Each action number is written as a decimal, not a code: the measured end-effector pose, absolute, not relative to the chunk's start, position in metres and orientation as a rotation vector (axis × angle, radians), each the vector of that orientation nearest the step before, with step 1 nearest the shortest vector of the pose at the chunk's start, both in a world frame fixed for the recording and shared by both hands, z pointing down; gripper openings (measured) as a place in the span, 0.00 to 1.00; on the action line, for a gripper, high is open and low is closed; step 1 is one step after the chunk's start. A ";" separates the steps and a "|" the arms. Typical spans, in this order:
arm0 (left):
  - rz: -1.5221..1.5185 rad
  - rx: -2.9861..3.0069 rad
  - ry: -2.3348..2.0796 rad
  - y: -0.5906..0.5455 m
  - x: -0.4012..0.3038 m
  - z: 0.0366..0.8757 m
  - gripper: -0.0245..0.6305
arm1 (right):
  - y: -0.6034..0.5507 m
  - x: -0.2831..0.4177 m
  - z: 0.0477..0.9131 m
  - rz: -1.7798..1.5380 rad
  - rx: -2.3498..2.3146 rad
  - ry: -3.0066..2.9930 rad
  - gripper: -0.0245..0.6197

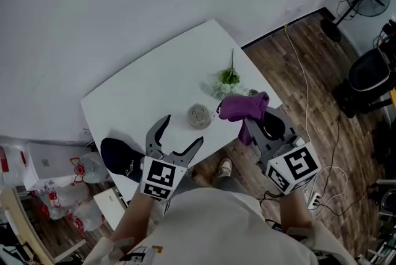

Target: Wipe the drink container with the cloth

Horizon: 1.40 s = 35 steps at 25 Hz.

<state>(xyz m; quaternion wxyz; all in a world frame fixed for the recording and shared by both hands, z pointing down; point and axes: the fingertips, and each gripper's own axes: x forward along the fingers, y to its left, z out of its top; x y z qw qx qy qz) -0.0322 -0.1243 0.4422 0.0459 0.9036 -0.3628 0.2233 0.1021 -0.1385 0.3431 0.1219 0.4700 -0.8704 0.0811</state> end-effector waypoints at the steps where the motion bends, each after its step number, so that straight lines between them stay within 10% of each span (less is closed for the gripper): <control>1: 0.719 2.748 -1.126 -0.127 -0.030 0.450 0.67 | -0.141 0.103 0.344 0.237 1.352 -2.547 0.17; 35: 0.793 2.574 -0.885 -0.162 0.010 0.607 0.68 | -0.204 0.058 0.424 0.373 1.080 -2.466 0.17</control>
